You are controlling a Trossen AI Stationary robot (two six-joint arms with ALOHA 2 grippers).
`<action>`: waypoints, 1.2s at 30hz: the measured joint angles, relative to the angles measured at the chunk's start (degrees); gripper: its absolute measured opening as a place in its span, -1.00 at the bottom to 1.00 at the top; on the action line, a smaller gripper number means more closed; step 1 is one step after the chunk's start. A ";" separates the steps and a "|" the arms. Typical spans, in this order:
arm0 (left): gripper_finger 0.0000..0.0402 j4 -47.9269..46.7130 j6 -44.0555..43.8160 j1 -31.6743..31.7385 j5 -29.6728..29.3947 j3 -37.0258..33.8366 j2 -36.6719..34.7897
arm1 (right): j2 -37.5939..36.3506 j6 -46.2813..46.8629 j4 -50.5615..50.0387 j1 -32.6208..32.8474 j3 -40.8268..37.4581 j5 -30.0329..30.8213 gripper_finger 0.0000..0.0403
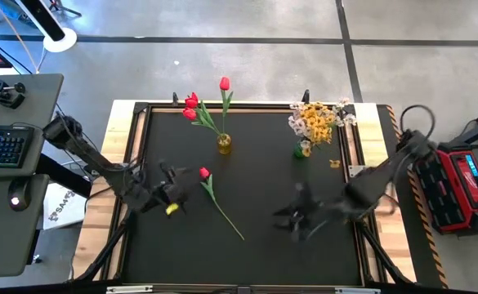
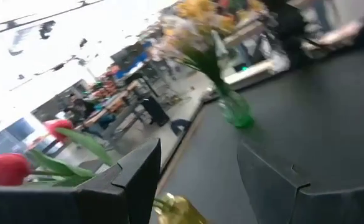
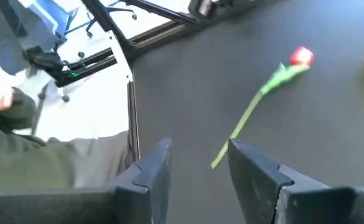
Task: Sort flowers into vase by color
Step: Put the red tulip into the yellow vase
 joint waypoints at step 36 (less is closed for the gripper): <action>-0.01 -54.22 -82.48 -17.10 18.02 -0.02 -3.45 | 42.07 -9.07 41.14 -24.17 -0.02 -9.52 0.20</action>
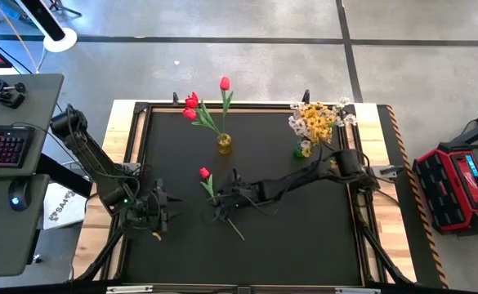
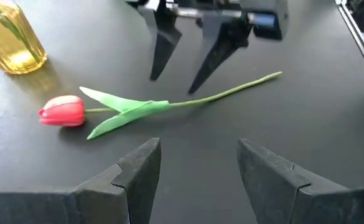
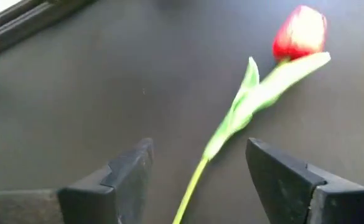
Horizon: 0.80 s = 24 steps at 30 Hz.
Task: Sort flowers into vase by color
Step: Put the red tulip into the yellow vase
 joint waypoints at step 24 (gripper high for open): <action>-0.01 0.14 2.13 0.04 -3.88 0.00 0.00 | 5.48 -15.40 2.12 -1.36 0.05 9.16 -0.96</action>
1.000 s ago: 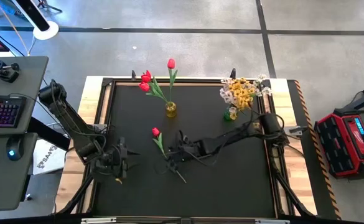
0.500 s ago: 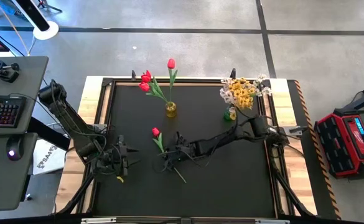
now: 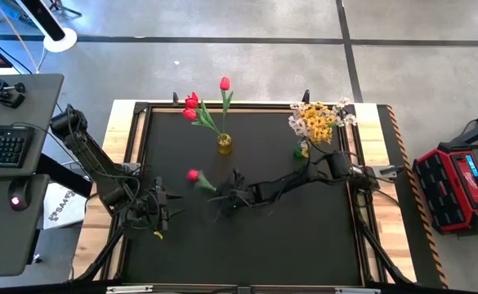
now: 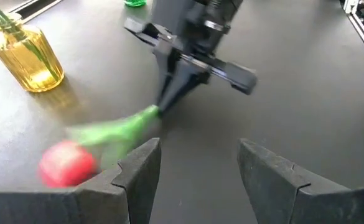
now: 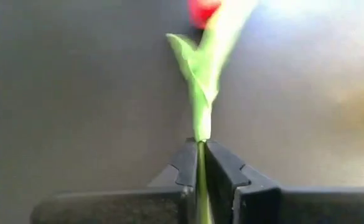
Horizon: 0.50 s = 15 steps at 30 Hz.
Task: Sort flowers into vase by color
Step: Put the red tulip into the yellow vase
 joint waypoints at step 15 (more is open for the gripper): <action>-0.01 -0.20 -4.98 -7.93 -2.98 -0.02 6.60 | -9.49 -11.85 31.00 -4.99 -11.82 -7.19 -1.00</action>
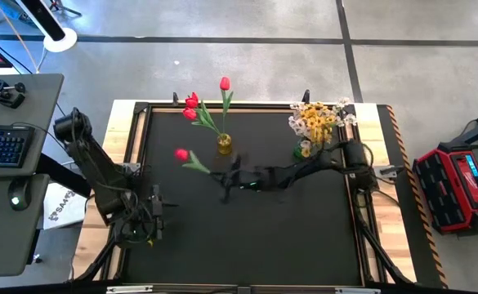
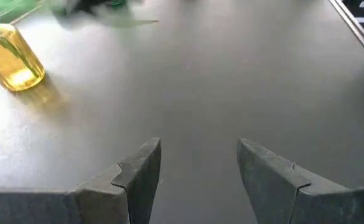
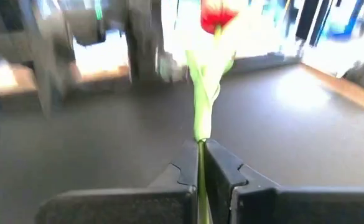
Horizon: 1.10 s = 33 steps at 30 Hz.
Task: Sort flowers into vase by color
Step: Put the red tulip into the yellow vase
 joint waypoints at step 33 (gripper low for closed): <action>-0.35 96.79 79.46 39.98 46.26 -17.85 4.82 | -3.28 -16.98 54.22 5.72 -4.53 -24.47 -1.00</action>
